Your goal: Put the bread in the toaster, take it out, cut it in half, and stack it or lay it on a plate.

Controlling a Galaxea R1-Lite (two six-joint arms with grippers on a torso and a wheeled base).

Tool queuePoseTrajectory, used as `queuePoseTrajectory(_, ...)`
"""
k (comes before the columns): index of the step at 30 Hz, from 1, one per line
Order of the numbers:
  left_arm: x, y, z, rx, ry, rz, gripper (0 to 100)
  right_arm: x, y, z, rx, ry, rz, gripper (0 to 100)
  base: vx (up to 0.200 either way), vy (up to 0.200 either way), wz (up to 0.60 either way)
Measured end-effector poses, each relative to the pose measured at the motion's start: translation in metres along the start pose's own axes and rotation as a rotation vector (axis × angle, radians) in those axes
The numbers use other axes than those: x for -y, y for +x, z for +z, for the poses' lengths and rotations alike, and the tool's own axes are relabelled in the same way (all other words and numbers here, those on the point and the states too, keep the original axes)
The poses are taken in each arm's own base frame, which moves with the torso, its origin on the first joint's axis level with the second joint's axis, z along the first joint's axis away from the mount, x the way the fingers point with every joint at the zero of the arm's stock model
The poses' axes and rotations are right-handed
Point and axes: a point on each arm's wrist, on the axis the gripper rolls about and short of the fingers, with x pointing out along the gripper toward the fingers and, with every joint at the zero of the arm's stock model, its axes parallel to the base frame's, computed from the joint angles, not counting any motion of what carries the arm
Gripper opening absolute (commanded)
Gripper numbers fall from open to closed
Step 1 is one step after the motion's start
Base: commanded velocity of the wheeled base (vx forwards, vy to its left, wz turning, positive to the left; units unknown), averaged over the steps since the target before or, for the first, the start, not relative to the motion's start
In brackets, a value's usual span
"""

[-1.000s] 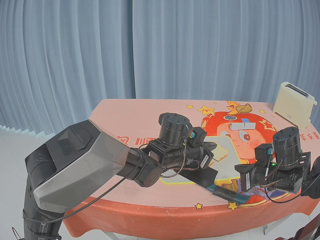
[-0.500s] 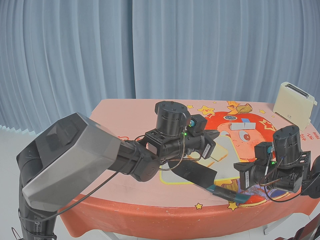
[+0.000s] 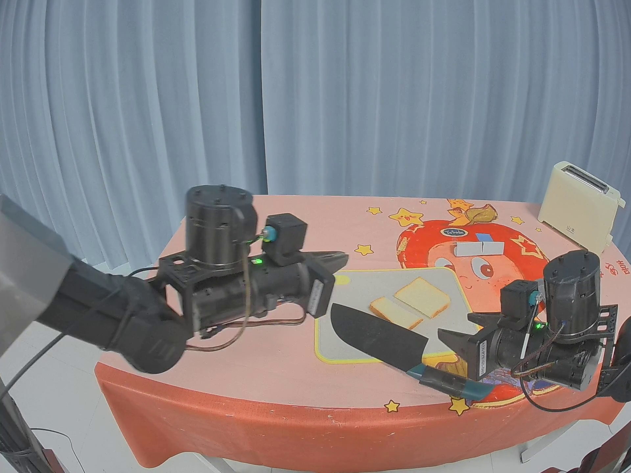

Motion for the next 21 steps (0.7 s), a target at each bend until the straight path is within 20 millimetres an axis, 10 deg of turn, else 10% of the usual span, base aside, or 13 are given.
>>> queuePoseTrajectory(11, -0.031, -0.110, -0.007, 0.139, -0.060, 0.233, 0, -0.011, -0.003, -0.005, -0.003, -0.070, 0.046, 100, 0.000, 0.000, 0.00)
queuePoseTrajectory(21, -0.064, -0.146, -0.001, 0.205, -0.068, 0.338, 0, -0.018, -0.001, -0.017, 0.048, -0.054, 0.090, 100, 0.000, 0.000, 0.00)
